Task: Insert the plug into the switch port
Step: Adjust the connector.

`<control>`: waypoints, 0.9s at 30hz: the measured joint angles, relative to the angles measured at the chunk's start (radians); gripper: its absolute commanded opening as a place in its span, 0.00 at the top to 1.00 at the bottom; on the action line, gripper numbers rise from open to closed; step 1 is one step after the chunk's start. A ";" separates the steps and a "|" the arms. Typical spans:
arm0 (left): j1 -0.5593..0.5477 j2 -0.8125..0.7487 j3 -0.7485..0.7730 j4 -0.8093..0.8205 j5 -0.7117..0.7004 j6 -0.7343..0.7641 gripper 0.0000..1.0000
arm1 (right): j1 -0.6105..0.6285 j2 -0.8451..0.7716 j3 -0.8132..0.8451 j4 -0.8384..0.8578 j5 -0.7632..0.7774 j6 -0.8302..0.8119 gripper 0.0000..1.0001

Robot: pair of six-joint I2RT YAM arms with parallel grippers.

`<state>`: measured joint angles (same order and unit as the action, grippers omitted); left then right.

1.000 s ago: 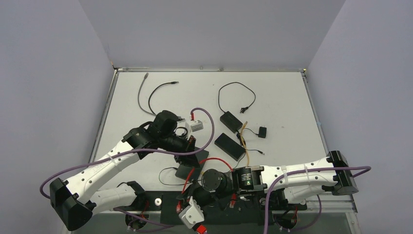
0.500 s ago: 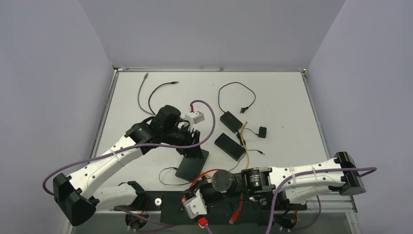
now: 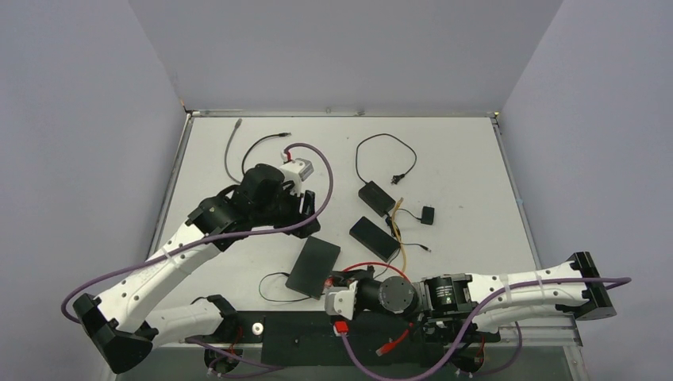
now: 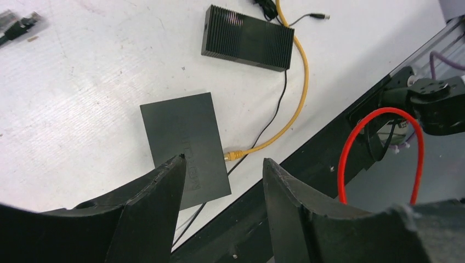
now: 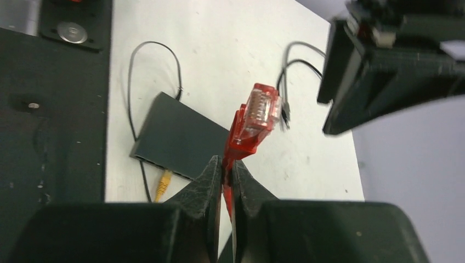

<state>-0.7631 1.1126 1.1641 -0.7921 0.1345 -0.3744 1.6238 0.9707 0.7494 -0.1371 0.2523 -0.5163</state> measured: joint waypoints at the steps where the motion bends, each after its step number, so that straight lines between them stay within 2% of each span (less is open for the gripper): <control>1: 0.000 -0.017 0.000 0.000 -0.011 -0.009 0.49 | -0.001 -0.009 -0.010 0.005 0.035 0.008 1.00; 7: 0.000 -0.155 -0.018 0.011 -0.022 -0.058 0.49 | -0.007 -0.022 -0.031 0.034 0.202 0.058 1.00; 13: 0.000 -0.244 -0.073 0.039 0.045 -0.112 0.48 | -0.017 0.003 -0.037 0.072 0.299 0.108 1.00; 27: 0.000 -0.333 -0.161 0.089 0.275 -0.174 0.48 | -0.101 0.094 -0.034 0.082 0.315 0.243 1.00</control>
<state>-0.7631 0.7792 1.0035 -0.7029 0.4095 -0.5480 1.5230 1.0649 0.7158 -0.0547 0.5678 -0.2733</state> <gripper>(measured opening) 0.520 0.036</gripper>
